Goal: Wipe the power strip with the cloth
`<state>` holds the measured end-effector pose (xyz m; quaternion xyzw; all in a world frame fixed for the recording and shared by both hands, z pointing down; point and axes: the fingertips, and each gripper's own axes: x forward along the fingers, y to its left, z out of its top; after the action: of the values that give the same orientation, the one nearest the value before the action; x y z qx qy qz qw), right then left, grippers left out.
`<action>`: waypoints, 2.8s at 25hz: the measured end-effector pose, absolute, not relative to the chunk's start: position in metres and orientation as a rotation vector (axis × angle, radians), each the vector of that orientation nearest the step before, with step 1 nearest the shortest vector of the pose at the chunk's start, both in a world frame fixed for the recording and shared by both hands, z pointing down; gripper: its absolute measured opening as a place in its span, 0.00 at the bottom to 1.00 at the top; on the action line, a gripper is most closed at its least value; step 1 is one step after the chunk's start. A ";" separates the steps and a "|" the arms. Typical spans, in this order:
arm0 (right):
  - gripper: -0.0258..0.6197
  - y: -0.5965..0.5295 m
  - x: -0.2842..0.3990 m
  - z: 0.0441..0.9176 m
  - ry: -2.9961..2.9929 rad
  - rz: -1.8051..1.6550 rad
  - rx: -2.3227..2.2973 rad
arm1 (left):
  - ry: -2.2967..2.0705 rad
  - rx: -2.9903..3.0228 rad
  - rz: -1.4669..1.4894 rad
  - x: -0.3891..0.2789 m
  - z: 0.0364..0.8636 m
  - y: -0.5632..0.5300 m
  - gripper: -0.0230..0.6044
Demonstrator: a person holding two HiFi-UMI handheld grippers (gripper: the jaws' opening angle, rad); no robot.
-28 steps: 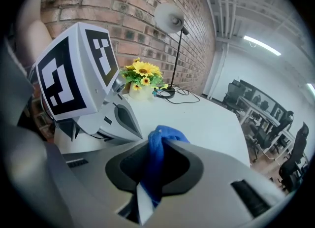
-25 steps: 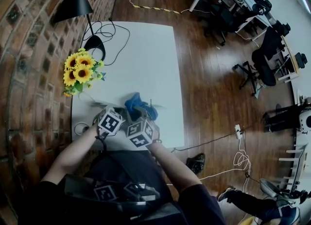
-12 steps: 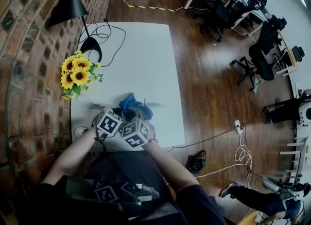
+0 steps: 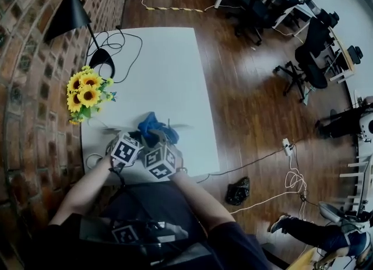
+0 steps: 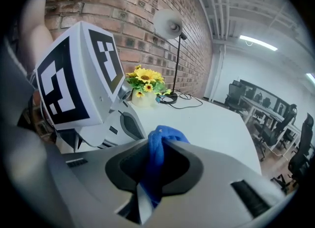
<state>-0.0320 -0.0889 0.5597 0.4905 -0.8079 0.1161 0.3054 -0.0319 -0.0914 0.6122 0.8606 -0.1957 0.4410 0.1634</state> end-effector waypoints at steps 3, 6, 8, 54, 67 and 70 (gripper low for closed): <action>0.13 -0.088 -0.030 0.559 -2.159 0.313 1.317 | -0.565 2.453 1.266 -0.030 0.612 -0.090 0.05; 0.13 -0.087 -0.028 0.558 -2.184 0.332 1.324 | -0.576 2.456 1.284 -0.030 0.612 -0.090 0.05; 0.13 -0.086 -0.027 0.558 -2.198 0.326 1.312 | -0.588 2.453 1.289 -0.031 0.612 -0.090 0.05; 0.13 -0.064 0.020 0.556 -2.313 0.265 1.206 | -0.871 2.457 1.442 -0.029 0.612 -0.067 0.05; 0.14 -0.059 0.088 0.559 -2.271 0.292 1.315 | -0.895 2.412 1.466 -0.029 0.612 -0.068 0.05; 0.13 -0.057 0.102 0.559 -2.264 0.279 1.336 | -0.899 2.402 1.480 -0.029 0.612 -0.070 0.05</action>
<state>0.1024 -0.0574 0.5588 0.4899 -0.8300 0.1021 0.2464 -0.0292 -0.0696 0.6123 0.8079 -0.3024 0.4977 0.0900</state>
